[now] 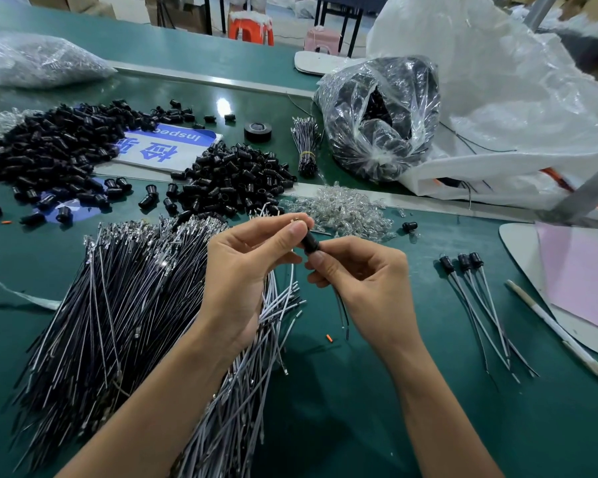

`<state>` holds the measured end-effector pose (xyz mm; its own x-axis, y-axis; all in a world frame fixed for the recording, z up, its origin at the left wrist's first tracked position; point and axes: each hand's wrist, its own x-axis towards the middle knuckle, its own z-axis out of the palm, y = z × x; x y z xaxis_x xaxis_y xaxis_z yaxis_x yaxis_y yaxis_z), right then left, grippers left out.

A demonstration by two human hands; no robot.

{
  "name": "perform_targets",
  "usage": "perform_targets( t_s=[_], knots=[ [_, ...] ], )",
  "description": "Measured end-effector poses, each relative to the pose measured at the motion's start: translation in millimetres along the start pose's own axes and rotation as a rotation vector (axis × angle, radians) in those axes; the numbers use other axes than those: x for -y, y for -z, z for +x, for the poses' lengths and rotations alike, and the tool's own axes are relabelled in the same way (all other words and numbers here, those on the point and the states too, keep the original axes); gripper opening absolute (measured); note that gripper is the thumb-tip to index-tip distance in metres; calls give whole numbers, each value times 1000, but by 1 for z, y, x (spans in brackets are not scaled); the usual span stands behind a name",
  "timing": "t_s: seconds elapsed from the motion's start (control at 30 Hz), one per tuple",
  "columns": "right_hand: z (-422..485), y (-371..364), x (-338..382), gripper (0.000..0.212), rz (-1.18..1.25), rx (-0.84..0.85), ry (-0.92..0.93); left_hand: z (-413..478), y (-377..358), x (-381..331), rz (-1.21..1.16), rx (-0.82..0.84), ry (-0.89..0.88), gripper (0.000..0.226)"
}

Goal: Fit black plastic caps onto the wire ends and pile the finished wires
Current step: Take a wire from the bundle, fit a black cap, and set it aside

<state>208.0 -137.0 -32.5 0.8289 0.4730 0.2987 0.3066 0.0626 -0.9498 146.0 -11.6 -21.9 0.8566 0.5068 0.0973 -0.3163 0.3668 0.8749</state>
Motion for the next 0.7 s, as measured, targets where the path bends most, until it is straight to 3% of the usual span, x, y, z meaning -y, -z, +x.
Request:
perform_targets(
  t_s=[0.7],
  knots=[
    [1,2,-1,7,-12,-13,5,2,2,4,1,24,-20,20]
  ],
)
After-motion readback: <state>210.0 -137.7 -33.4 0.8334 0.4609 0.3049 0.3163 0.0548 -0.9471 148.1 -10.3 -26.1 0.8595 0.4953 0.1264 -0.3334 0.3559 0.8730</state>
